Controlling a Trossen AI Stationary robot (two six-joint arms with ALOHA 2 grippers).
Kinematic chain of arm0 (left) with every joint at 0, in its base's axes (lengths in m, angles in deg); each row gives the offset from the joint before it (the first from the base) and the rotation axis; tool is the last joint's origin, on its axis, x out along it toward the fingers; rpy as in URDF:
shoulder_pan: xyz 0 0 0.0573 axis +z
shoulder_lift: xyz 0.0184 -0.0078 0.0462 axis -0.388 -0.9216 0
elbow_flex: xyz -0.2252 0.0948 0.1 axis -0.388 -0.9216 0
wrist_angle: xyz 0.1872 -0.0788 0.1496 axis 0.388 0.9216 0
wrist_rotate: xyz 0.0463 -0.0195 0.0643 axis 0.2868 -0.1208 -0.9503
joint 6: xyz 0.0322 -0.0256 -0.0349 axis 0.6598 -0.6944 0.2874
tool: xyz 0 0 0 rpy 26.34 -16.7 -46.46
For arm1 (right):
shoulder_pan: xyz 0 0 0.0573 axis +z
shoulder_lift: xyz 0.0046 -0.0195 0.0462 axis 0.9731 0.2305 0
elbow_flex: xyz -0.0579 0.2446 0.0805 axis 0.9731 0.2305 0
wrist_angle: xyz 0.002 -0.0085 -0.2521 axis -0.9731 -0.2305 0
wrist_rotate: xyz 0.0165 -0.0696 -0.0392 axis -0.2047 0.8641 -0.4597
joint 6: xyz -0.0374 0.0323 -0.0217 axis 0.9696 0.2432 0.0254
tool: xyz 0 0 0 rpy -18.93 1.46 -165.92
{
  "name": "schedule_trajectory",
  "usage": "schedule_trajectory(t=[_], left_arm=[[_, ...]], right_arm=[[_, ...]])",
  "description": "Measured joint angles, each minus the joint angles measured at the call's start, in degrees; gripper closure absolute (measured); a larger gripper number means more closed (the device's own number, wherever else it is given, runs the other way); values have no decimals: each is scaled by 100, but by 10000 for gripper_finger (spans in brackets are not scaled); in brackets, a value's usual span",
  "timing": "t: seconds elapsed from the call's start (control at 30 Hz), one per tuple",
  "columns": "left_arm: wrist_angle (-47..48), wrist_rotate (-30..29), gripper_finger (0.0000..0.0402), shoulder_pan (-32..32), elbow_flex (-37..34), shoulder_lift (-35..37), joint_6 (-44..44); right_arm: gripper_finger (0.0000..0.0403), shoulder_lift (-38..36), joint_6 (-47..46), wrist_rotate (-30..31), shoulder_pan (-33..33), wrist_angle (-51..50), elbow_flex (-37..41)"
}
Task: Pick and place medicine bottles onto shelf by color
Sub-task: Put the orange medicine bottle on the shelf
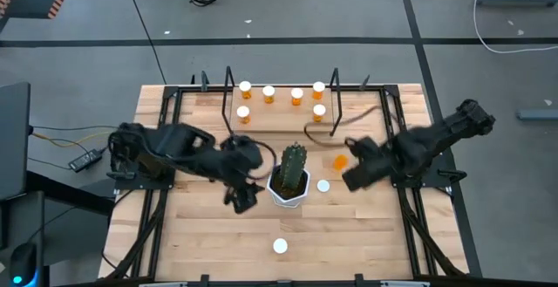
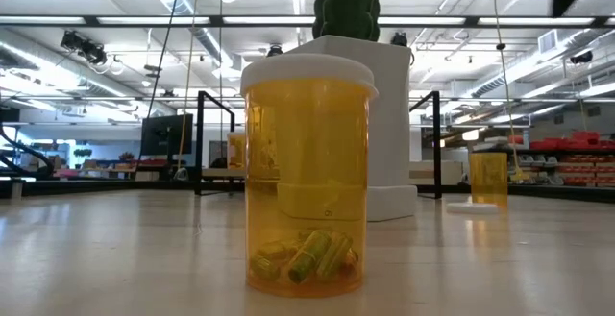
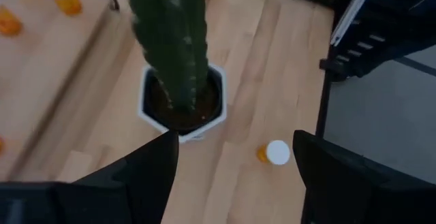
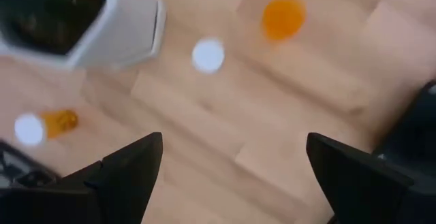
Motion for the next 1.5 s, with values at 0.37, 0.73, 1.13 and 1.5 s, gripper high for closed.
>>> schedule_trajectory(t=[0.37, 0.73, 1.13, 1.5], left_arm=[[30, 0, 109, -510, -2, -1234, -1935], [49, -22, 109, -831, -2, -1698, -2874], [-2, 137, 109, -1075, -2, -1698, -2923], [-162, 35, 99, -1121, -2, -1698, -3074]], right_arm=[[31, 33, -2253, -79, 1853, 459, 767], [31, 35, -3061, -70, 2645, 505, 848], [31, 660, -3141, -356, 2750, 1443, 853], [31, 903, -3666, -521, 2750, 2565, 853]])
